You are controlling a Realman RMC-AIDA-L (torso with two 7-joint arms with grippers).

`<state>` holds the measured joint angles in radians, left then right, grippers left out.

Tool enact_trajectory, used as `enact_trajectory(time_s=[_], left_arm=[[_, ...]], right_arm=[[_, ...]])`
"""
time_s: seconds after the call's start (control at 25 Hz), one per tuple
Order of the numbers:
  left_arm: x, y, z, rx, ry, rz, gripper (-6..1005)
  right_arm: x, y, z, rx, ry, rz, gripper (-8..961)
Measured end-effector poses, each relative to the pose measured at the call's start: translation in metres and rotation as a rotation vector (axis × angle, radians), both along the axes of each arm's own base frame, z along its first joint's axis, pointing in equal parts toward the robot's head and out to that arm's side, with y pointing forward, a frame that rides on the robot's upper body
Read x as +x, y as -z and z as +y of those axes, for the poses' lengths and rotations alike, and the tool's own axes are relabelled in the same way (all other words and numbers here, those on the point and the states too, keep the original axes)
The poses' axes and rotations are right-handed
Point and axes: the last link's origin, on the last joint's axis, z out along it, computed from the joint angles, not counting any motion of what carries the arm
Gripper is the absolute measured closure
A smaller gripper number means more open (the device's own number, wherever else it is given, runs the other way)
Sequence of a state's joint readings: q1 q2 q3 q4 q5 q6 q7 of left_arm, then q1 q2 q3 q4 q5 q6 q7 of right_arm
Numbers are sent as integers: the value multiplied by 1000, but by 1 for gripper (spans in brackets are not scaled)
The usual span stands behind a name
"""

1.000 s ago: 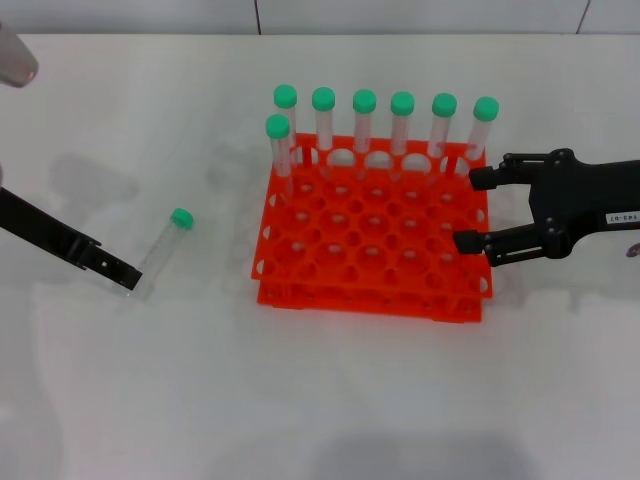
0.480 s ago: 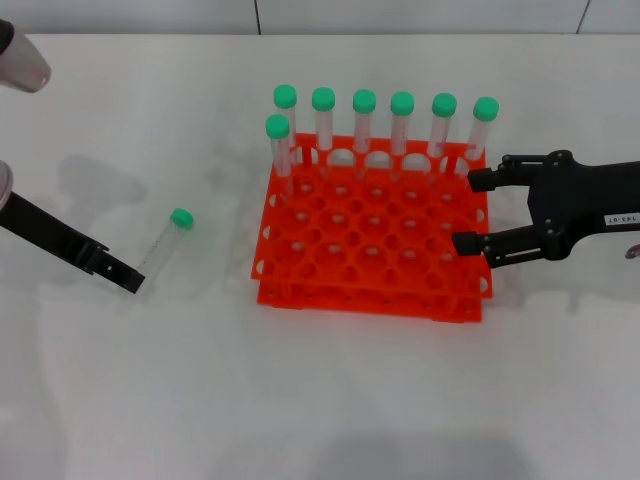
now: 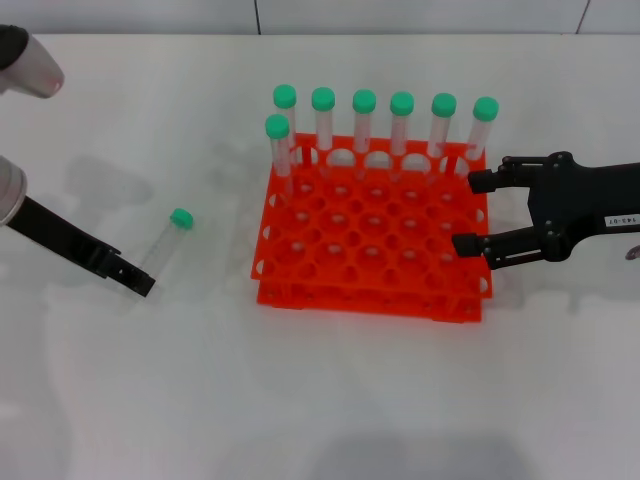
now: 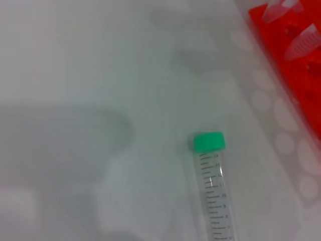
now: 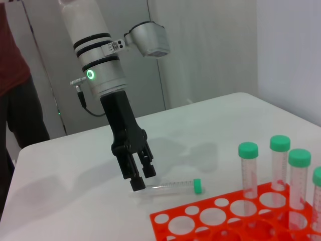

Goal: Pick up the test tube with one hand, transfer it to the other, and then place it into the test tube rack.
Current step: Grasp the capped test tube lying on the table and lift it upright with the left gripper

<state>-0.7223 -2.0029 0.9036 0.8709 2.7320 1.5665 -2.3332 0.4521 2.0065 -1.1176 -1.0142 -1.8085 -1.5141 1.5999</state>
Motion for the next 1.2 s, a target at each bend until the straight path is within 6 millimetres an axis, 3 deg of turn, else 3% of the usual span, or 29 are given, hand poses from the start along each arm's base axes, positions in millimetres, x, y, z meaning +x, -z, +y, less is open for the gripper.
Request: enact_trajectory(time_s=[0.48,0.6,1.2], left_arm=[[3,2,2,2,-4,-2,353],[1,1,2,2,-16,5,510],[2,4,2,-14,-20,28,509]], right_arm=[[0,0,0,1,1,-1,86],[1,0,0,3,-1,-1,86],[1,0,0,5,-5,3,101]])
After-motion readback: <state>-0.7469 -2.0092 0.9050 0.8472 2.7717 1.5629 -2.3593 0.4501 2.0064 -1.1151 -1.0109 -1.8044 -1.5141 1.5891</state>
